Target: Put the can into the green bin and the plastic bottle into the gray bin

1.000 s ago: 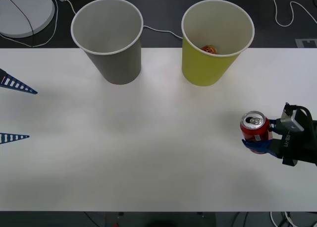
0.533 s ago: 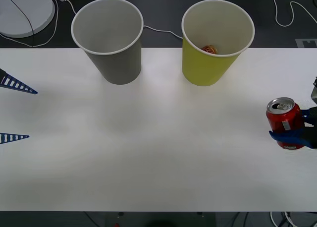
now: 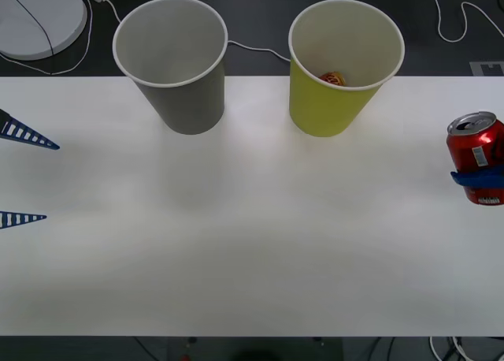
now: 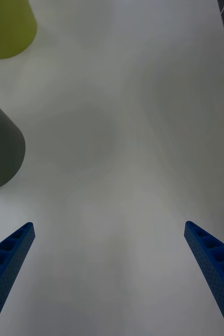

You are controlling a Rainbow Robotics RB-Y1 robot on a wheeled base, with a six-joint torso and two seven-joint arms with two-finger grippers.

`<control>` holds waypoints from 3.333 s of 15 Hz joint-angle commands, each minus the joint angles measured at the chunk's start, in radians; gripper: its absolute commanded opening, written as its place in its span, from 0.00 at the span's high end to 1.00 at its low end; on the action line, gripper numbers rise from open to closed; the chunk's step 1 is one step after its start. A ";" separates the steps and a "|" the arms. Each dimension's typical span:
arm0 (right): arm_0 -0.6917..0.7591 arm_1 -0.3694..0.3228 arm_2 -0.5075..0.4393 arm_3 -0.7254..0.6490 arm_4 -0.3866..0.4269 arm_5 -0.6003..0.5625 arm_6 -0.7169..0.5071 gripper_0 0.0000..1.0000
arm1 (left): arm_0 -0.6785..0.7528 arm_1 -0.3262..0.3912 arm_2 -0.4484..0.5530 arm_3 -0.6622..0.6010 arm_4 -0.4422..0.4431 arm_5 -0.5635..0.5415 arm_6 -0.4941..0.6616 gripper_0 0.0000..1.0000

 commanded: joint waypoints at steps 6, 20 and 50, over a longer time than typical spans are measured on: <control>-0.381 -0.099 0.198 0.043 0.065 -0.145 -0.147 1.00 | 0.000 0.000 0.000 0.000 0.000 0.000 0.000 0.00; -1.247 0.093 0.883 0.546 0.309 -0.211 -0.138 1.00 | 0.000 0.000 0.000 0.000 0.000 0.000 0.000 0.00; -0.936 0.014 0.484 0.316 0.133 -0.228 0.035 0.00 | 0.000 0.000 0.000 0.000 0.000 0.000 0.000 0.00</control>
